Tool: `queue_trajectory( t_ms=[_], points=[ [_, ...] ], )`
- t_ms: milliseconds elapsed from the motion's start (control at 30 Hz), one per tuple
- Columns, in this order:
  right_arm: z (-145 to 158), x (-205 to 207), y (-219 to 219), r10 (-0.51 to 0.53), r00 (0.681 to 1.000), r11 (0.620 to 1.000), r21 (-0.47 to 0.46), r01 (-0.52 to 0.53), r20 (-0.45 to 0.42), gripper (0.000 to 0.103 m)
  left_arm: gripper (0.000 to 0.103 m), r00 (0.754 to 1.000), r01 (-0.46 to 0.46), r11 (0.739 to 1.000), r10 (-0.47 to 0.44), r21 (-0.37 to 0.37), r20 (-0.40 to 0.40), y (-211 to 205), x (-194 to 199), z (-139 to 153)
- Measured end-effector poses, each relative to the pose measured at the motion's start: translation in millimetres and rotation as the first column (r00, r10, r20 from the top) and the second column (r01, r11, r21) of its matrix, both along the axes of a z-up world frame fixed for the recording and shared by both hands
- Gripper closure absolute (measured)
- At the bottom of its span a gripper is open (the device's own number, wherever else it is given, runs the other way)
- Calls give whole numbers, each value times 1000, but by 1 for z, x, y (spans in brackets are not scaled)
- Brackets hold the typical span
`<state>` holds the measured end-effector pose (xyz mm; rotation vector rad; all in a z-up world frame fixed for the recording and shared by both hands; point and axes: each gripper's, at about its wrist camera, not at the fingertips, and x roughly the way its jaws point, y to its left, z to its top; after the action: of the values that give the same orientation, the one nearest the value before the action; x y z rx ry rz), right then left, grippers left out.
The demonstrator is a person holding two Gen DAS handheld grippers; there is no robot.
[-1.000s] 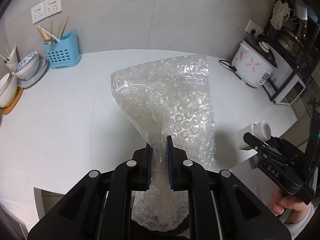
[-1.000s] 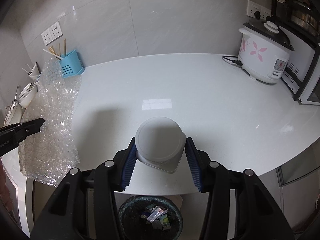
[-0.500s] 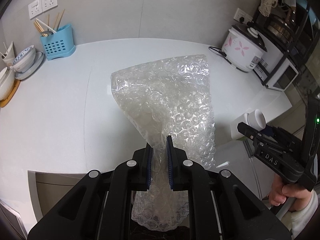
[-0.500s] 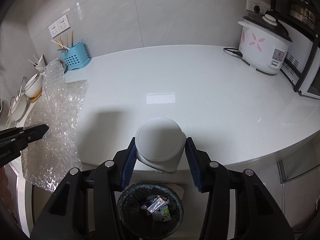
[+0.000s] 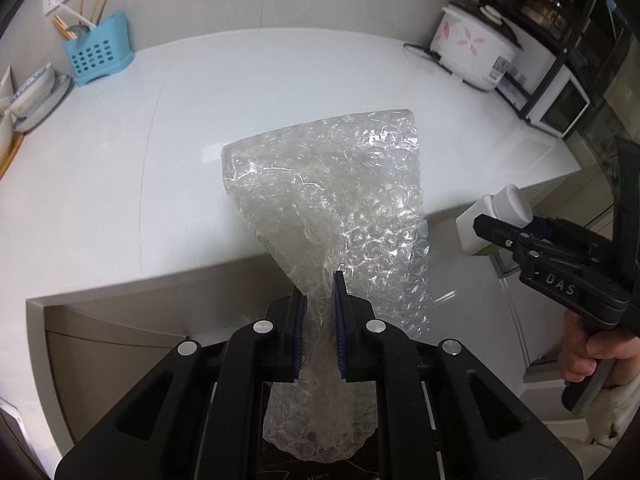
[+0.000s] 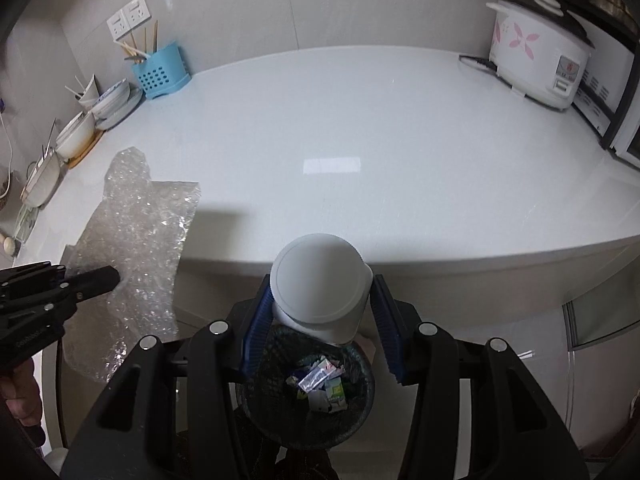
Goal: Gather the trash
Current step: 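Lift the bubble wrap and pill bottle and carry them toward the bin, then lower both tools over the bin and open the right tool to drop the bottle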
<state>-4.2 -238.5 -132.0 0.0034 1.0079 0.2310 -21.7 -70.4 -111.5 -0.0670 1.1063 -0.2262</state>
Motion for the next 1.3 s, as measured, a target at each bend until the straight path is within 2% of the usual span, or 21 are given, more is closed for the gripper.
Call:
queue_trajectory(
  t_ms=[400,633,1000,1300],
  points=[
    [-63,-23,14,49,996,999,-7,-49,-74,57,92,999,35,999,-36,18,17,-1,-24,-61],
    [-104,-31,28,55,989,997,-47,-62,-134,57,91,999,47,998,-48,33,20,3,-32,-92],
    [-141,-43,40,112,983,991,-53,-120,-144,57,91,998,46,998,-44,38,-54,7,-50,-129],
    [-187,-43,49,152,964,984,-59,-168,-220,57,91,992,17,998,-11,54,-125,9,-54,-156]
  ],
)
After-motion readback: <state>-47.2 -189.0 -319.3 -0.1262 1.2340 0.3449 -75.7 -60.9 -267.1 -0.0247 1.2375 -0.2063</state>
